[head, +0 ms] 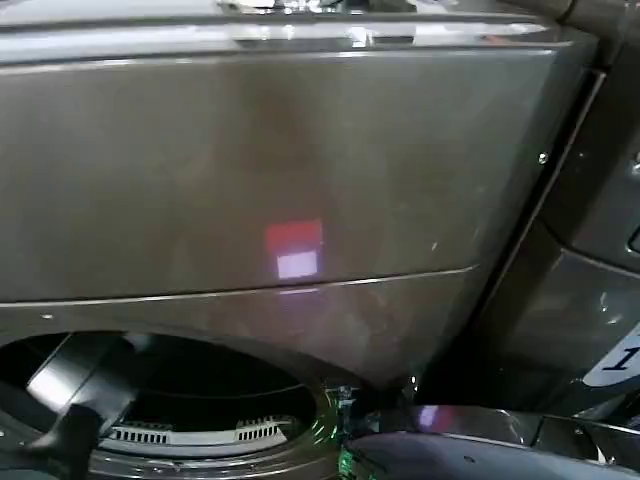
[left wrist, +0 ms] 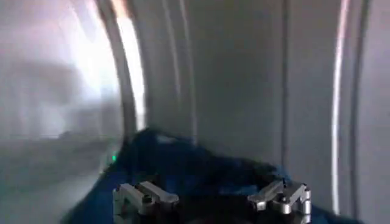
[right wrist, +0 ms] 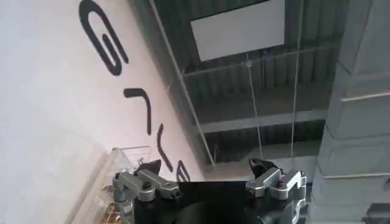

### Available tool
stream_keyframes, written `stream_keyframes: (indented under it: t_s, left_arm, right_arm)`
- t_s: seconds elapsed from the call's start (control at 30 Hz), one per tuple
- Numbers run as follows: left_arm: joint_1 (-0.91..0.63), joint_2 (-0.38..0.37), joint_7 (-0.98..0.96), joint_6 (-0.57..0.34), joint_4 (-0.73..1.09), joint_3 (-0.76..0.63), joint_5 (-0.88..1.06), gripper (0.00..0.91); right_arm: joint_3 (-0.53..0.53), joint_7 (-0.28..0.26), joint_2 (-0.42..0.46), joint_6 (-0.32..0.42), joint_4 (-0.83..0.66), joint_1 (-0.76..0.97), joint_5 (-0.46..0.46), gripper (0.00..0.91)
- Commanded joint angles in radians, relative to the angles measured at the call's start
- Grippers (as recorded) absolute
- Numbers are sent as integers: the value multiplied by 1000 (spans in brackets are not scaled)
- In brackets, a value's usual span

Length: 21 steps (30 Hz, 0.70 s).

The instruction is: Grasp the clothes from the dryer.

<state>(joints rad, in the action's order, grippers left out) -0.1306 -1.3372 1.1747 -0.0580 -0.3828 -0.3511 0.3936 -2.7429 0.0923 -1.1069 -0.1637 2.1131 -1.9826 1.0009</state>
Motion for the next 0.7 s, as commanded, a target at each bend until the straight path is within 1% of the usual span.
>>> stream_keyframes:
  t_s: [0.03,0.27,0.3,0.33,0.37,0.4,0.43,0.5,0.57,0.6,0.63,0.67,0.7]
  left_arm:
    - [-11,5,65,-105,36,-17,21,907]
    - [-9,17,71,-106,47,-24,32,907]
    - [-8,18,71,-107,49,-23,32,865]
    - [-7,18,70,-106,49,-23,32,592]
    - [-4,18,70,-104,52,-23,31,489]
    - [-2,18,71,-104,54,-23,33,284]
    - [-1,18,72,-104,55,-23,32,193]
    - [-3,14,72,-97,67,-18,18,182]
    - [-6,11,75,-81,78,-17,-11,148]
    - [-8,9,76,-77,84,-16,-18,148]
    - [-9,7,76,-76,89,-16,-17,34]
    - [-10,6,77,-77,92,-17,-14,0]
    - [-10,5,77,-77,95,-17,-12,0]
  right_arm:
    - [-3,0,1,1,-2,-4,1,907]
    - [-1,1,3,1,-1,-2,1,907]
    - [-1,1,3,1,-1,-2,1,907]
    - [-1,1,3,1,-1,-2,1,907]
    - [-2,1,4,1,-2,-3,1,907]
    - [-2,1,4,1,-3,-4,1,907]
    - [-3,1,5,1,-4,-5,1,907]
    - [-4,1,5,1,-5,-6,1,907]
    - [-4,0,5,2,-6,-6,1,907]
    - [-4,0,5,2,-6,-6,1,907]
    - [-3,0,5,2,-6,-5,1,907]
    - [-3,0,4,2,-5,-4,0,907]
    - [-2,0,3,2,-5,-3,0,907]
